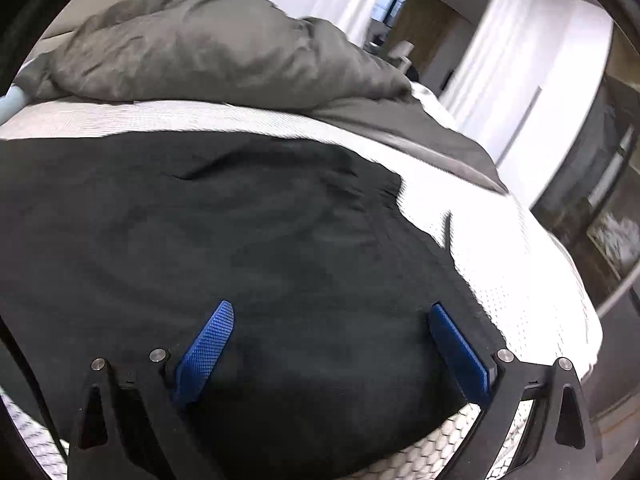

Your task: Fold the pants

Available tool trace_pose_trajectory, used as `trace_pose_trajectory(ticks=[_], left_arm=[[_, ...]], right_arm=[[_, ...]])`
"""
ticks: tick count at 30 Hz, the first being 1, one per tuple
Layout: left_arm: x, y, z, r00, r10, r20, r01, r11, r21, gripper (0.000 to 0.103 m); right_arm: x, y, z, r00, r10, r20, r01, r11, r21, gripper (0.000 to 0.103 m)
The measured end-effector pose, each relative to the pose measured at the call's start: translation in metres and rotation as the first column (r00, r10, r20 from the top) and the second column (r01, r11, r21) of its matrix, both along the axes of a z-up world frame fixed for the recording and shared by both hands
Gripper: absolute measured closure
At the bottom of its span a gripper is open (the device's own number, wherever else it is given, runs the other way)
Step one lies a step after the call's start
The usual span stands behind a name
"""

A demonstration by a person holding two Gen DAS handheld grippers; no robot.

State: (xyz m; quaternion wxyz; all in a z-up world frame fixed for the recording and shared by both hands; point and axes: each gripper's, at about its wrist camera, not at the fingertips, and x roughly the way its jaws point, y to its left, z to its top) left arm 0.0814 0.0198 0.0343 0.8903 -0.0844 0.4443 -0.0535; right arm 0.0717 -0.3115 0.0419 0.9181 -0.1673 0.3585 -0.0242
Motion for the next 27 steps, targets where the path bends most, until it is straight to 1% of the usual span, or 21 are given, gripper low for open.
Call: trace_pose_trajectory(ticks=[1,2,3,4,5,7,9,10,11,12,13,15,17,18,19,20,22,23,24,25,27], left_arm=[[0.01,-0.005,0.003,1.0,-0.007,-0.009,0.007,1.0,0.003,0.001],[0.027,-0.01,0.005,0.999,-0.013,-0.033,0.013,1.0,0.003,0.001],[0.043,-0.015,0.004,0.998,-0.024,-0.064,0.024,1.0,-0.004,0.001],[0.058,-0.018,0.002,0.995,-0.019,-0.102,0.018,1.0,-0.006,0.001],[0.072,-0.02,-0.002,0.991,0.003,-0.136,-0.003,1.0,0.002,0.001],[0.086,-0.022,-0.007,0.989,0.016,-0.148,-0.015,1.0,0.014,0.001],[0.09,-0.023,-0.019,0.987,0.028,-0.158,-0.025,0.999,0.022,0.001],[0.09,-0.024,-0.024,0.987,0.024,-0.161,-0.019,0.999,0.031,0.001],[0.089,-0.025,-0.028,0.987,0.018,-0.157,-0.011,0.999,0.046,0.001],[0.089,-0.028,-0.03,0.989,0.01,-0.147,-0.001,0.998,0.064,0.001],[0.088,-0.03,-0.031,0.99,0.007,-0.142,0.003,0.997,0.074,0.001],[0.089,-0.031,-0.032,0.99,0.006,-0.138,0.006,0.996,0.088,0.001],[0.088,-0.031,-0.032,0.991,0.008,-0.134,0.004,0.996,0.088,0.001],[0.088,-0.032,-0.033,0.991,0.006,-0.131,0.006,0.996,0.091,0.001],[0.088,-0.032,-0.033,0.992,0.004,-0.13,0.008,0.996,0.093,0.001],[0.088,-0.032,-0.033,0.992,0.001,-0.127,0.011,0.995,0.095,0.001],[0.087,-0.031,-0.034,0.993,0.001,-0.12,0.01,0.996,0.09,0.001],[0.086,-0.031,-0.034,0.993,0.002,-0.116,0.009,0.996,0.09,0.001],[0.086,-0.032,-0.034,0.994,0.004,-0.111,0.006,0.996,0.094,0.001],[0.085,-0.031,-0.034,0.994,0.006,-0.108,0.004,0.995,0.096,0.001],[0.085,-0.031,-0.032,0.994,0.013,-0.105,-0.003,0.995,0.1,0.001]], right_arm=[[0.001,0.009,0.008,0.998,0.048,-0.027,-0.045,0.992,0.116,0.003],[0.007,0.013,0.013,0.994,0.091,-0.054,-0.077,0.971,0.224,0.0],[0.023,0.021,0.018,0.986,0.146,-0.086,-0.105,0.925,0.366,0.0],[0.034,0.031,0.021,0.982,0.164,-0.095,-0.107,0.893,0.438,0.0],[0.047,0.04,0.022,0.98,0.167,-0.105,-0.1,0.88,0.465,0.0],[0.07,0.063,0.017,0.975,0.168,-0.149,-0.085,0.89,0.448,0.0],[0.089,0.083,0.005,0.958,0.211,-0.195,-0.117,0.906,0.407,0.0],[0.091,0.093,-0.006,0.946,0.229,-0.23,-0.134,0.922,0.364,0.0],[0.096,0.1,-0.019,0.941,0.223,-0.256,-0.148,0.948,0.283,0.001],[0.094,0.107,-0.028,0.942,0.215,-0.259,-0.169,0.967,0.19,0.0],[0.09,0.112,-0.03,0.942,0.234,-0.239,-0.207,0.969,0.132,0.0],[0.089,0.109,-0.024,0.942,0.233,-0.242,-0.214,0.971,0.102,0.0],[0.088,0.094,-0.019,0.965,0.16,-0.208,-0.169,0.985,-0.027,0.0],[0.09,0.081,-0.018,0.977,0.108,-0.184,-0.128,0.987,-0.099,0.0],[0.088,0.073,-0.018,0.982,0.074,-0.173,-0.097,0.987,-0.13,0.0],[0.089,0.052,-0.019,0.987,0.03,-0.157,-0.052,0.989,-0.14,0.0],[0.094,0.013,-0.017,0.987,-0.074,-0.145,0.056,0.991,-0.122,0.0],[0.097,-0.008,-0.015,0.982,-0.131,-0.14,0.119,0.989,-0.092,0.0],[0.1,-0.021,-0.011,0.978,-0.155,-0.139,0.15,0.987,-0.049,0.0],[0.101,-0.035,-0.007,0.974,-0.181,-0.138,0.185,0.983,0.018,0.0],[0.096,-0.04,-0.003,0.968,-0.2,-0.149,0.212,0.975,0.07,0.0]])
